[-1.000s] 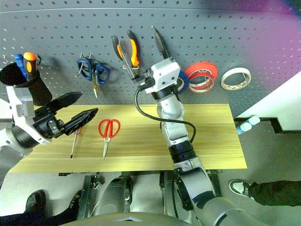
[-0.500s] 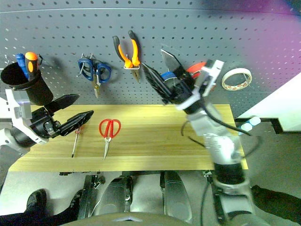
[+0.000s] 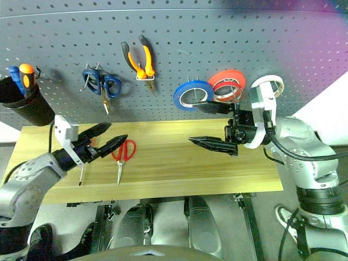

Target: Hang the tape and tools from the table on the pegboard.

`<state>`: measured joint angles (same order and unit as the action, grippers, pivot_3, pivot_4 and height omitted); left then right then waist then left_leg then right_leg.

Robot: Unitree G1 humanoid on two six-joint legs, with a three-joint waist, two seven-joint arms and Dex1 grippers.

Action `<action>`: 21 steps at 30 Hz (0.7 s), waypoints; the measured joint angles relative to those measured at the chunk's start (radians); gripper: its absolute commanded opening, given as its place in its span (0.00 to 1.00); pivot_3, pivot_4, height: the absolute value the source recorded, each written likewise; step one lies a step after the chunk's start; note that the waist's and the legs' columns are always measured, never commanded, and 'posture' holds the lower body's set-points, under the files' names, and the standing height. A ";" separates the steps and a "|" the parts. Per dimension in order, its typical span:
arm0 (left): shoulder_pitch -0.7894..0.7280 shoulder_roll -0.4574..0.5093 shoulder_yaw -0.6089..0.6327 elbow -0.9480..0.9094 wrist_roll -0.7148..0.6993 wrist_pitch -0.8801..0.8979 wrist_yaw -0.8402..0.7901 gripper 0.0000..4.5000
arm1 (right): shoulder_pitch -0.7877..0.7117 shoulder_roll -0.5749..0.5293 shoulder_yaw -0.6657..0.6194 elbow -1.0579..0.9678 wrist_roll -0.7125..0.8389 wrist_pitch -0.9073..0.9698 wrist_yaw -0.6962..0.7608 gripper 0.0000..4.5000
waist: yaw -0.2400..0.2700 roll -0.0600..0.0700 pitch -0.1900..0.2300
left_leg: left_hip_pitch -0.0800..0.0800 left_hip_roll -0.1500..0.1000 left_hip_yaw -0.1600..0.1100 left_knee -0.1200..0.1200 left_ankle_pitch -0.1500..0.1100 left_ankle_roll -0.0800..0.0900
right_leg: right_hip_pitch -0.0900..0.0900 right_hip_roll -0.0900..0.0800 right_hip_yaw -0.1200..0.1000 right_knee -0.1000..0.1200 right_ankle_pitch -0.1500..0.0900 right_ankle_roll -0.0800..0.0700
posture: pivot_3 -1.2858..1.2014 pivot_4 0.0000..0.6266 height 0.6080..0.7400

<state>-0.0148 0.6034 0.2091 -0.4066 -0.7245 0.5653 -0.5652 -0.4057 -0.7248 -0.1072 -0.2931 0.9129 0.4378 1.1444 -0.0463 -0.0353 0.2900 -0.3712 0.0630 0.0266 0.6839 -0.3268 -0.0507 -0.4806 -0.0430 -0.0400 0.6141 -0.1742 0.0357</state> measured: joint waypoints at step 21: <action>-0.119 -0.106 -0.079 0.052 0.151 0.638 0.448 1.00 | 0.015 -0.059 0.038 0.045 -0.168 -0.061 0.246 0.99 | -0.002 0.001 0.015 | 0.002 -0.001 -0.001 0.000 0.000 0.000 | 0.001 -0.001 0.000 0.002 0.000 0.000 | 0.45 0.53 0.95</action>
<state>-0.1337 0.4975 0.1298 -0.3549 -0.5733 1.2033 -0.1172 -0.3910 -0.7837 -0.0695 -0.2477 0.7453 0.3771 1.3906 -0.0478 -0.0343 0.3054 -0.3697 0.0621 0.0260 0.6842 -0.3269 -0.0506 -0.4801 -0.0440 -0.0401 0.6163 -0.1745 0.0357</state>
